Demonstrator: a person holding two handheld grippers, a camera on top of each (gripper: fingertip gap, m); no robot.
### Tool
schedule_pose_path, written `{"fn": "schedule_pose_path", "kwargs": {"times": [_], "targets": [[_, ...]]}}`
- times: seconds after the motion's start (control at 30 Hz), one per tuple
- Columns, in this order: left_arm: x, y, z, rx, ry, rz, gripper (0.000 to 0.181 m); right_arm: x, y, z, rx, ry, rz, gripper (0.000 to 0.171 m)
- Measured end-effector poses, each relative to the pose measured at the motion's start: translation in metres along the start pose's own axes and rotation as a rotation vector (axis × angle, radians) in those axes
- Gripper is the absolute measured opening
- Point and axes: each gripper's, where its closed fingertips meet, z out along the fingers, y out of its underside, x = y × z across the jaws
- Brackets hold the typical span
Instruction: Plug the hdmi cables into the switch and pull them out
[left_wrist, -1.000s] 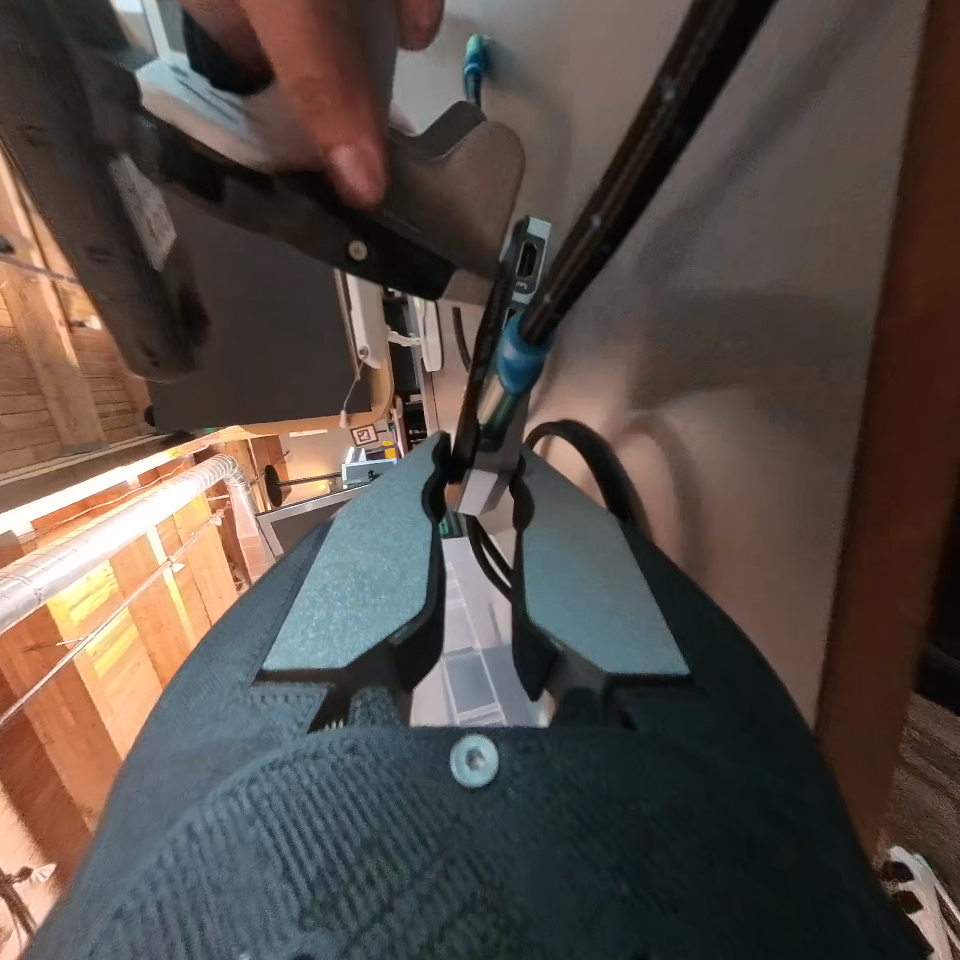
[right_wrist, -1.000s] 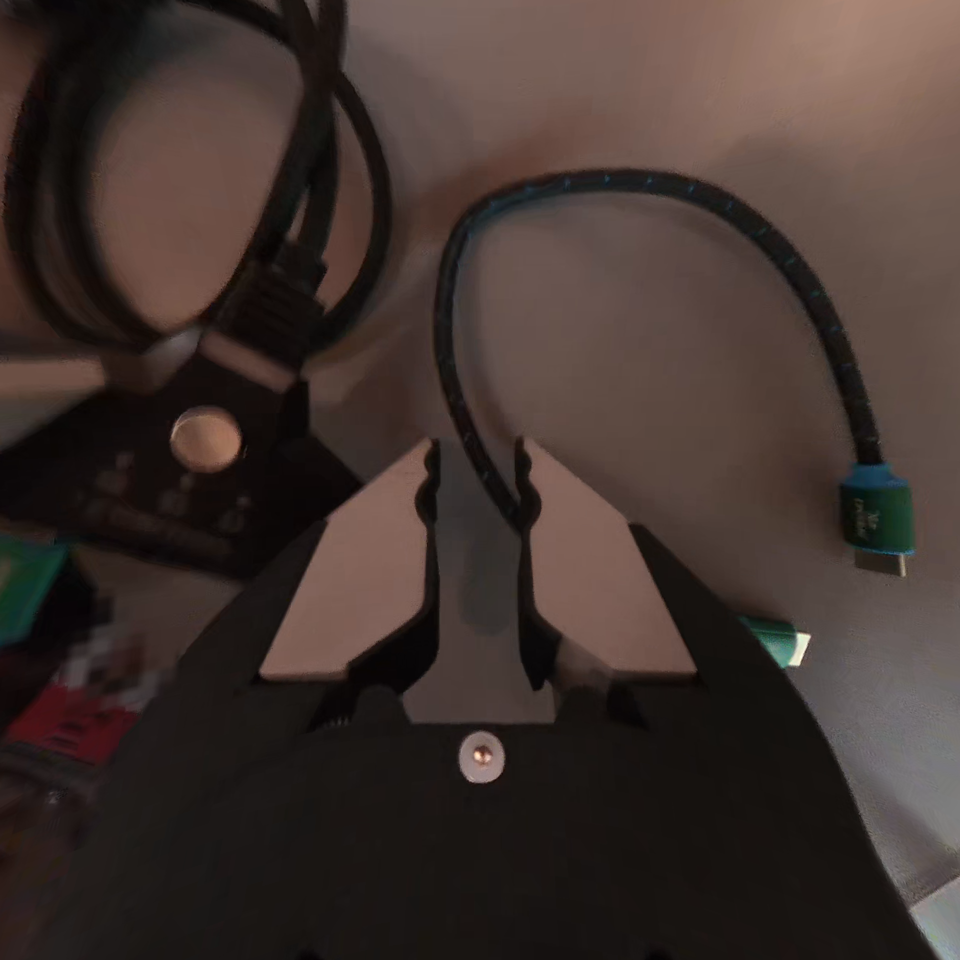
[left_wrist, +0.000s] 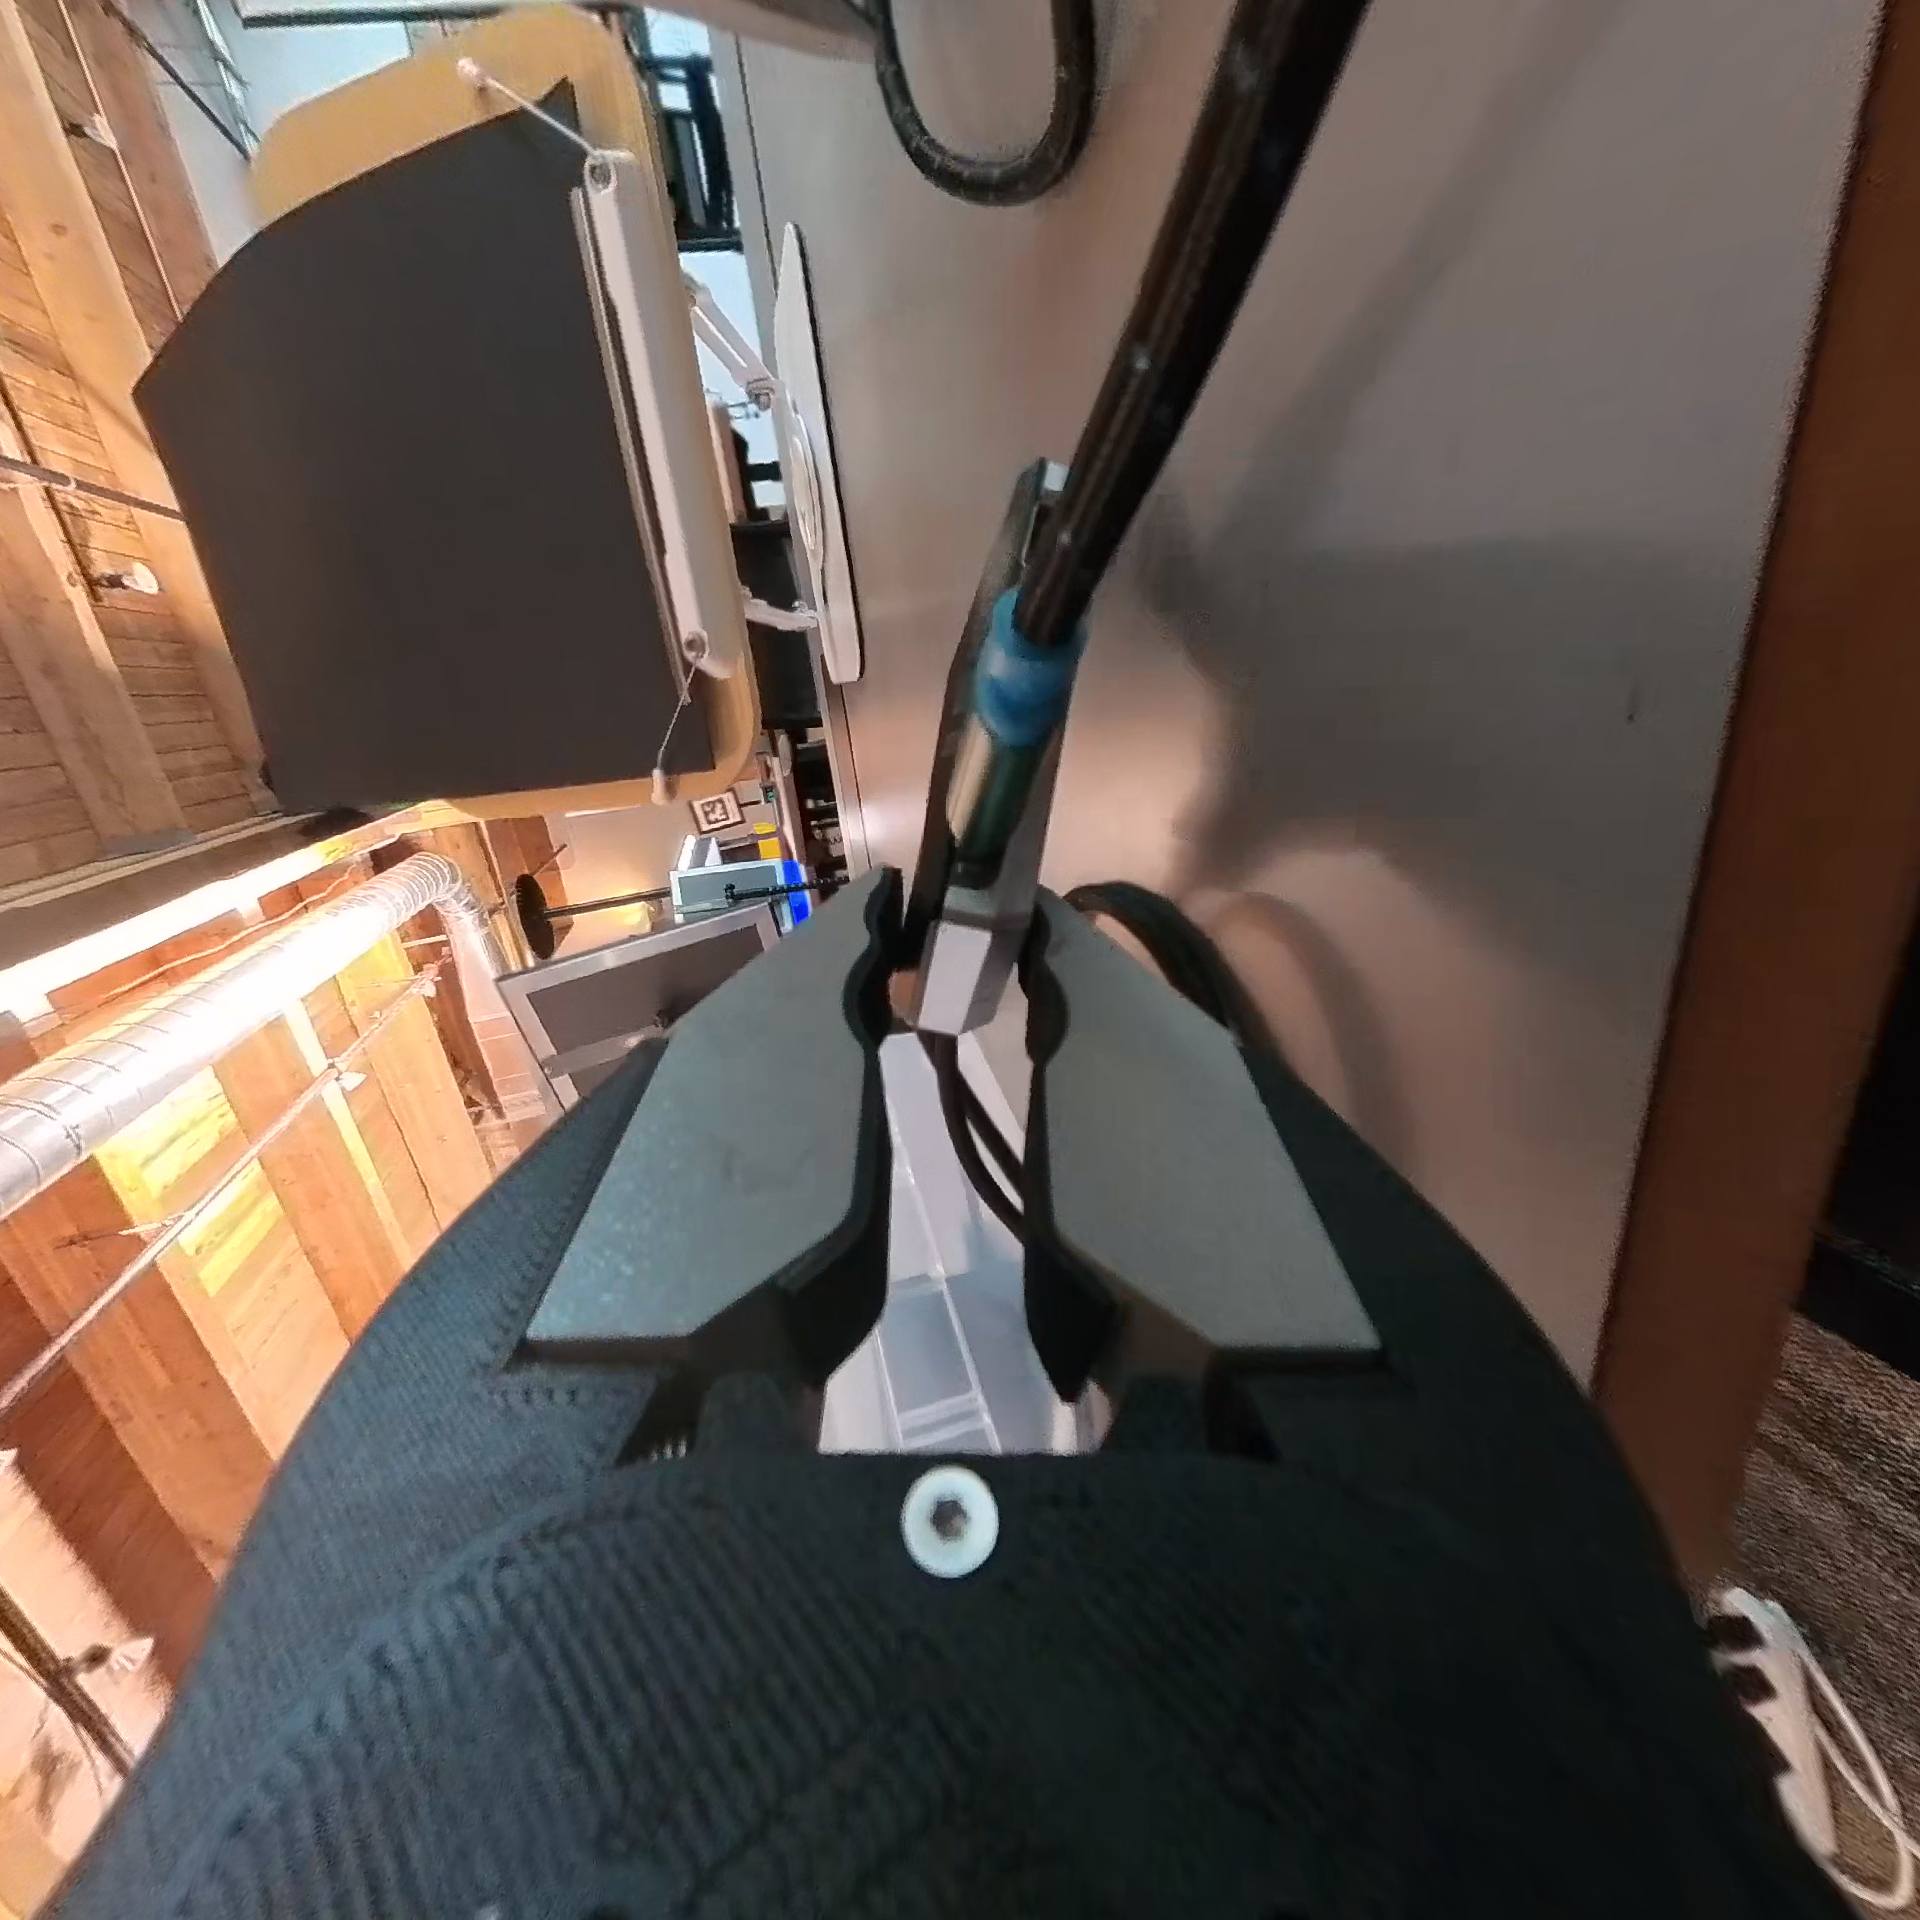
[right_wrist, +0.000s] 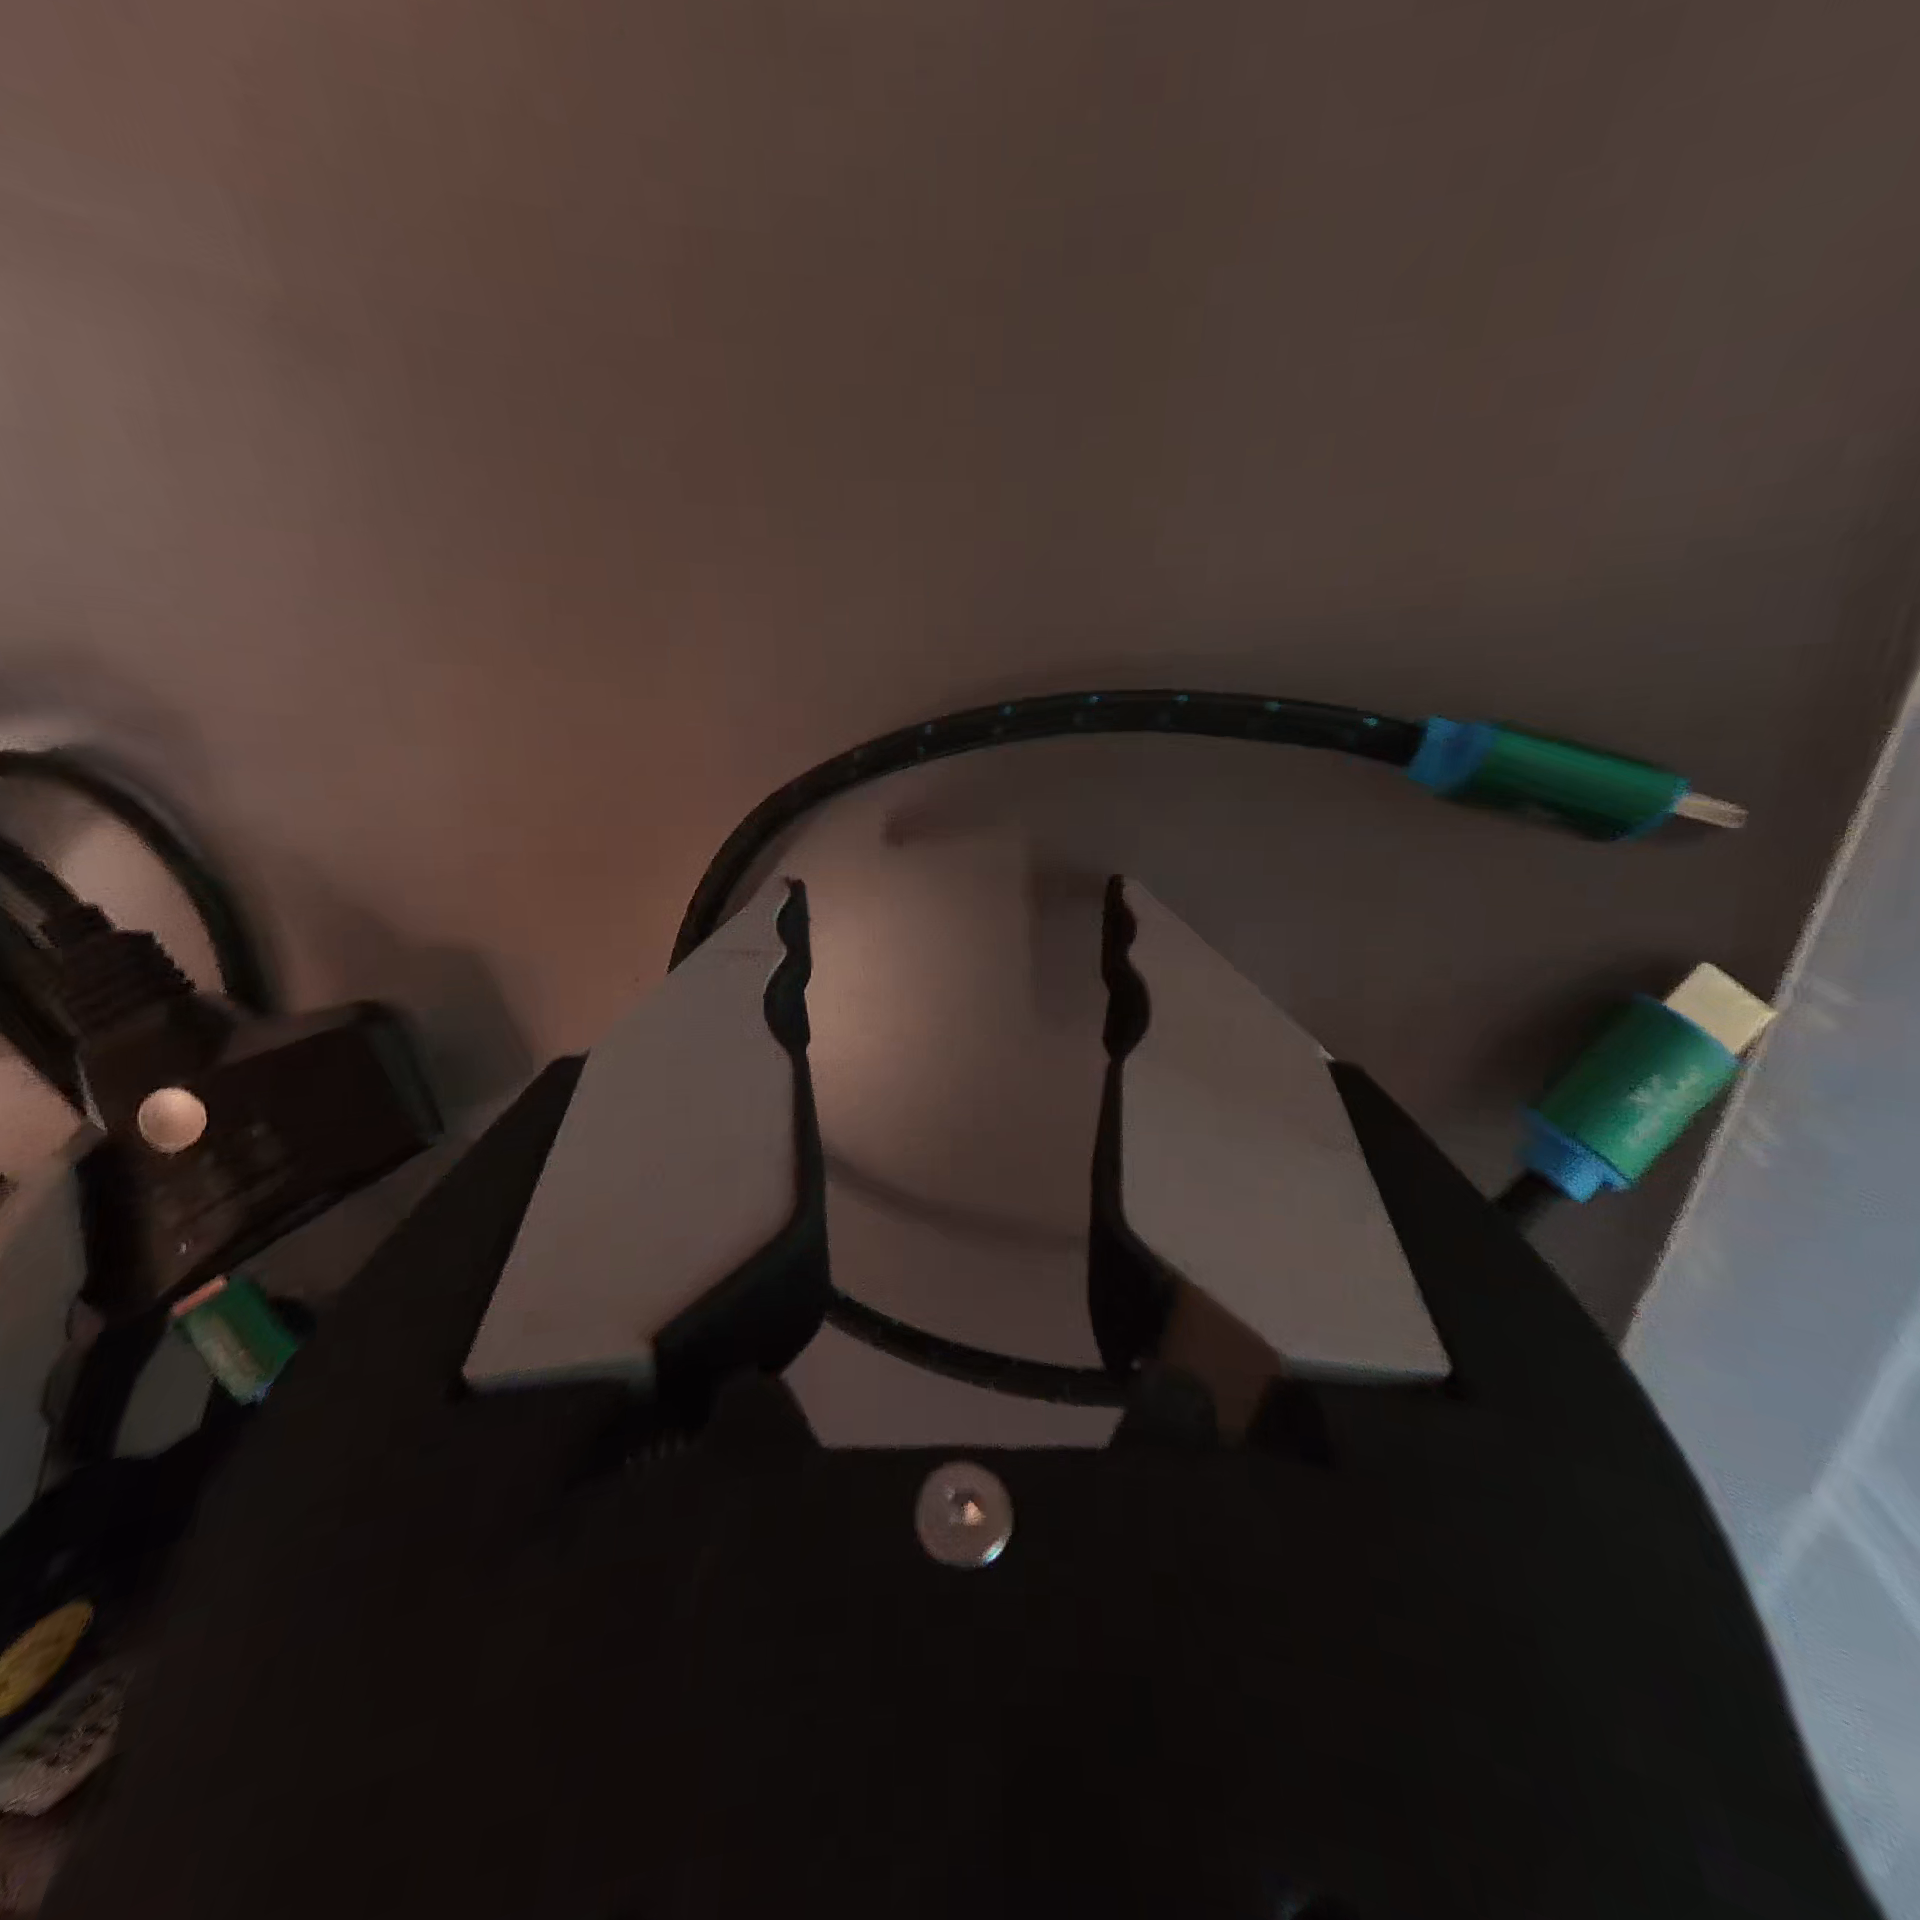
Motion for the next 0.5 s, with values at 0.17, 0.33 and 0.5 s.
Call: {"fn": "schedule_pose_path", "kwargs": {"times": [0.17,0.33,0.5], "targets": [[0.003,0.001,0.000,0.001,-0.007,0.001,0.020,-0.023,-0.027,0.019,0.053,-0.013,-0.073,0.028],[0.007,0.013,0.004,-0.027,-0.040,0.003,0.020,-0.087,-0.002,0.036,-0.130,-0.356,-0.417,0.000],[0.007,0.020,0.009,-0.040,-0.044,-0.017,0.020,-0.064,0.028,0.020,-0.210,-0.216,-0.723,0.000]]}}
